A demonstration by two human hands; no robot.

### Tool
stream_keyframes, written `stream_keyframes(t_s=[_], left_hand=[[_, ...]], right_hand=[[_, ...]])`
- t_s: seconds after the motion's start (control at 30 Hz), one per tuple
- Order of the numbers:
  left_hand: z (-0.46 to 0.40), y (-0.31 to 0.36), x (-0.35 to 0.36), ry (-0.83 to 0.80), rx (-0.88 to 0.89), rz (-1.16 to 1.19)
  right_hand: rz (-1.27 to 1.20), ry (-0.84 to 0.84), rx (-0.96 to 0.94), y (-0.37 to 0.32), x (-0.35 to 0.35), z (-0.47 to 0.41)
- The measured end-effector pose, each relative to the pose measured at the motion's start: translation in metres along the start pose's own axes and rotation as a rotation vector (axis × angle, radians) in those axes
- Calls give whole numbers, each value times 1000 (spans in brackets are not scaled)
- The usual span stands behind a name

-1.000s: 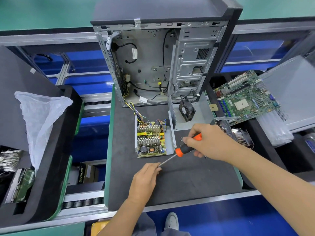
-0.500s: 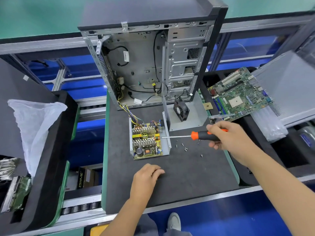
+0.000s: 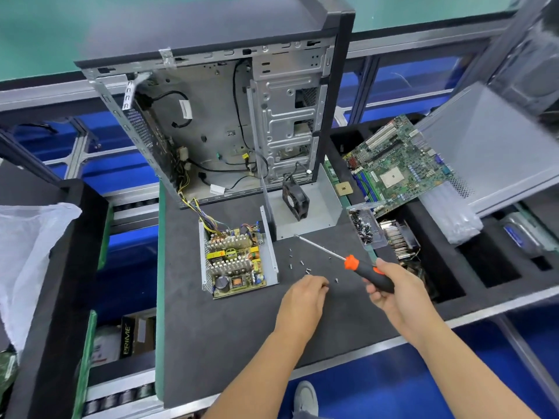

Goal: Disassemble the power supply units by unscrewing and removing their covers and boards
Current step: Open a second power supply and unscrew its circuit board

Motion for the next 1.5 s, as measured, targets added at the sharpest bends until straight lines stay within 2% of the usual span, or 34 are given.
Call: stream_keyframes(t_s=[0.33,0.5,0.6,0.77,0.83,0.93,1.07,1.3,1.5], left_hand=[[-28,-8,26,-82,-77,-147],[-27,-14,27,-115,-113,-94],[-15,-13,17,-70,-61,-35],[33,-23,-30,182,-2,-5],[58,-39,-50,265,-45,-23],[94,-79,-76,304,-245,-21],[131,-125,-110,378,-436,-63],[136,-146,-132,448,-534,-146],[130,-142,-133,505,-538,-174]], right_hand=[[-77,-23,0,1,-11,-4],[-35,-54,-11,-1,-7,-2],[79,-73,-38,-7,6,2],[363,-191,-106,-18,58,19],[543,-191,-176,-21,83,24],[796,-171,-292,-21,121,28],[1002,-160,-381,-12,162,32],[1198,-133,-514,-5,198,47],[1301,-89,-580,0,210,60]])
Point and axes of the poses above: each hand's wrist, its own z-axis away from the middle knuckle, its own x-axis out of the palm, y = z × x, the point moved 9 cm from there along -z, towards the middle knuckle, and after that the axes turned 11 degrees about x, right-handed, at the moved point
